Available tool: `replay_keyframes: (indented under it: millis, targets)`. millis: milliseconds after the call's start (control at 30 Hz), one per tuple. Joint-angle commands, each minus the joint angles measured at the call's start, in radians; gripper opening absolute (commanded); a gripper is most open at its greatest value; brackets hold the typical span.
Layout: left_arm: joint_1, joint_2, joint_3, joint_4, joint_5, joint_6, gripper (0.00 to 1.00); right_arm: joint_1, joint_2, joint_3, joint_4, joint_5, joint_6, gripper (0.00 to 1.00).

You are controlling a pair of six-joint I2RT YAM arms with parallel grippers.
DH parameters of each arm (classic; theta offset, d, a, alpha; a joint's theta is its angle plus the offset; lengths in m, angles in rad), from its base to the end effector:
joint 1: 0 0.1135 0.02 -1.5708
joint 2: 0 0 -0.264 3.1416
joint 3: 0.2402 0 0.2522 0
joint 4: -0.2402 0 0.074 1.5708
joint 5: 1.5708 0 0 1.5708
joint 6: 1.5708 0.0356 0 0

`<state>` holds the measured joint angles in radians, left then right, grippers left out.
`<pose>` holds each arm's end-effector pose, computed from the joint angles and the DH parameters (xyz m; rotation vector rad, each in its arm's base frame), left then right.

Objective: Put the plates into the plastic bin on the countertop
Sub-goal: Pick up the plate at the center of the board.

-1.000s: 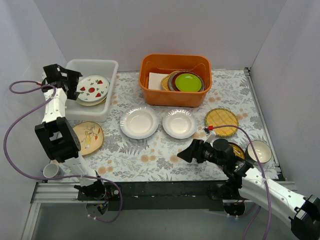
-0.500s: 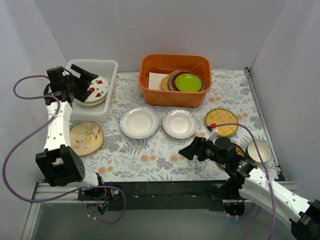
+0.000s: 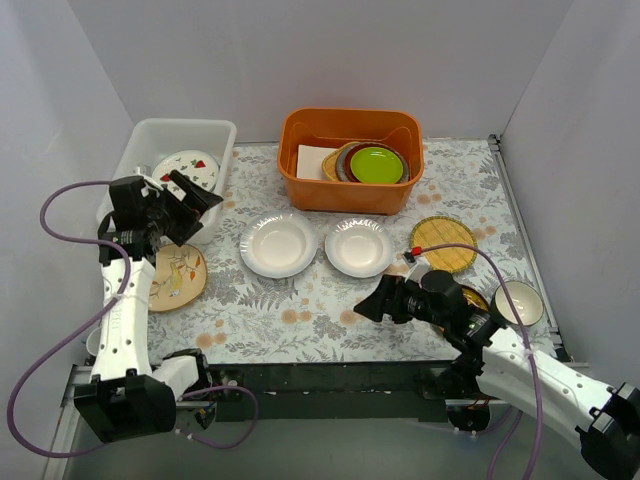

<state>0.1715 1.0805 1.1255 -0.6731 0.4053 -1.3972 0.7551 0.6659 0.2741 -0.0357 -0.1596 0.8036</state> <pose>0.2232 0.0244 0.3546 -1.4940 1.8475 -1.0900 0.1134 0.1145 0.1933 -0.0594 2.1878 1.1126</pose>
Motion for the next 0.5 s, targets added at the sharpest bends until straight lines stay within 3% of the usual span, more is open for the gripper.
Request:
replay_keyframes:
  millis: [0, 267, 467]
  targets:
    - [-0.062, -0.08, -0.099, -0.033, 0.064, 0.003, 0.88, 0.006, -0.008, 0.077, 0.004, 0.038, -0.02, 0.98]
    - [-0.25, -0.192, -0.227, 0.056, 0.053, -0.115, 0.88, 0.004, 0.026, 0.214, -0.128, 0.155, -0.038, 0.98]
    - [-0.444, -0.151, -0.242, 0.102, -0.049, -0.174, 0.87, 0.006, 0.058, 0.272, -0.128, 0.155, -0.044, 0.98]
